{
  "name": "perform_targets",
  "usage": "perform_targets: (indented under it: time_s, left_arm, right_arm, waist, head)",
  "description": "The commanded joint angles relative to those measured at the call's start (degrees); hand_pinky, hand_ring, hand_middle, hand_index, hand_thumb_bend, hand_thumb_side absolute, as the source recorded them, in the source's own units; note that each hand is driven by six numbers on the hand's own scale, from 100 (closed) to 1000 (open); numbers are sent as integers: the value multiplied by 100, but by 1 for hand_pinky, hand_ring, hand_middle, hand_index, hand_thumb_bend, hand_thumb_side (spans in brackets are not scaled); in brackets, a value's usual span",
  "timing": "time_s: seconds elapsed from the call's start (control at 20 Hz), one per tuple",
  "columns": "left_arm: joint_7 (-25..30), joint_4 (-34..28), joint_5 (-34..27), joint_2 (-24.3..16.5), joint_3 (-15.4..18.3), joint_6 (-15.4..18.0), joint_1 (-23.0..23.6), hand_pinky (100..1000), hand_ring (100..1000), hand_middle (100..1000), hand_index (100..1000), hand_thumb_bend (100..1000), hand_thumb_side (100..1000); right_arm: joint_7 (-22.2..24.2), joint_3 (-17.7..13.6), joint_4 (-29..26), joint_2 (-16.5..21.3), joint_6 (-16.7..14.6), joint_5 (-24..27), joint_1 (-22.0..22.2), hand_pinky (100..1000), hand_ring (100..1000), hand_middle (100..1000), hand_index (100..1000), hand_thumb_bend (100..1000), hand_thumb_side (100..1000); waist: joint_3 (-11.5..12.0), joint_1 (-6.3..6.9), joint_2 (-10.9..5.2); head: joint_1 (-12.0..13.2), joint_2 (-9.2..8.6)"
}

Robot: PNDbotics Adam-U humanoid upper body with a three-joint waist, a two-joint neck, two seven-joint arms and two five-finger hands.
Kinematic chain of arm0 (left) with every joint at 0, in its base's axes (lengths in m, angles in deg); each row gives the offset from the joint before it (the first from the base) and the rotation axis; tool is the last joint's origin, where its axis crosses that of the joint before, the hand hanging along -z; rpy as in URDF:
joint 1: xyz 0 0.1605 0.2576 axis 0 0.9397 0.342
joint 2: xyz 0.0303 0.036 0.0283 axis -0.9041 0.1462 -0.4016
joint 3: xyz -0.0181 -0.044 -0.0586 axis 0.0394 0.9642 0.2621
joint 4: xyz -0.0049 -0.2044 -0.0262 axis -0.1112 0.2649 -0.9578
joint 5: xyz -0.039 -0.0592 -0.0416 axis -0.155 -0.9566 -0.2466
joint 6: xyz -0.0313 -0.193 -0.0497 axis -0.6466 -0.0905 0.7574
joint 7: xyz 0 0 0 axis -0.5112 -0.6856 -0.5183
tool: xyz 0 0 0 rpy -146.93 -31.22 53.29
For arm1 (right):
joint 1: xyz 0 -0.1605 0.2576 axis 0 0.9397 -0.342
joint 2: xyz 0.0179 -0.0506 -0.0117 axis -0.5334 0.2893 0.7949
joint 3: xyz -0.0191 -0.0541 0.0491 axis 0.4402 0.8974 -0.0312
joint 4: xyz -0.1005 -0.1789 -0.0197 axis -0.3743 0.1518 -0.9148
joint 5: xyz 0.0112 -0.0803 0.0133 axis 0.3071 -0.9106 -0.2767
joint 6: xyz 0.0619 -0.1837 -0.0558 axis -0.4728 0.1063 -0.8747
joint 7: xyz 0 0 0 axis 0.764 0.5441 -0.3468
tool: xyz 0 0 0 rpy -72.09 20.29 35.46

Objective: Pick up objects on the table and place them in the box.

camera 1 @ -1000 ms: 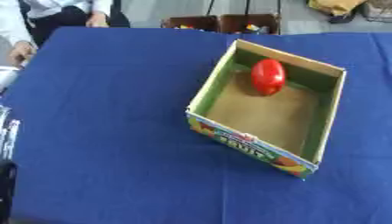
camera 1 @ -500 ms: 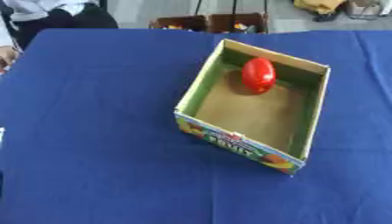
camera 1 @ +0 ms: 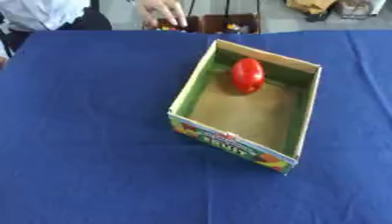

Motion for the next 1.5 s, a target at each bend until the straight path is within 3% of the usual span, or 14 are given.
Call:
perform_targets:
  time_s: [0.05, 1.5]
  left_arm:
    - [12, -85, 3, -46, 65, -12, -15, 719, 943, 806, 969, 100, 1000]
    - [-54, -85, 100, -50, 196, -47, 252, 710, 932, 799, 969, 100, 970]
  right_arm:
    - [-7, -69, -69, 90, 9, 19, -40, 696, 783, 689, 790, 100, 827]
    - [2, -94, -69, 150, 66, -18, 64, 692, 775, 688, 791, 100, 818]
  waist:
    - [-10, -15, -215]
    - [85, 19, -332]
  head:
    - [17, 4]
    - [20, 43]
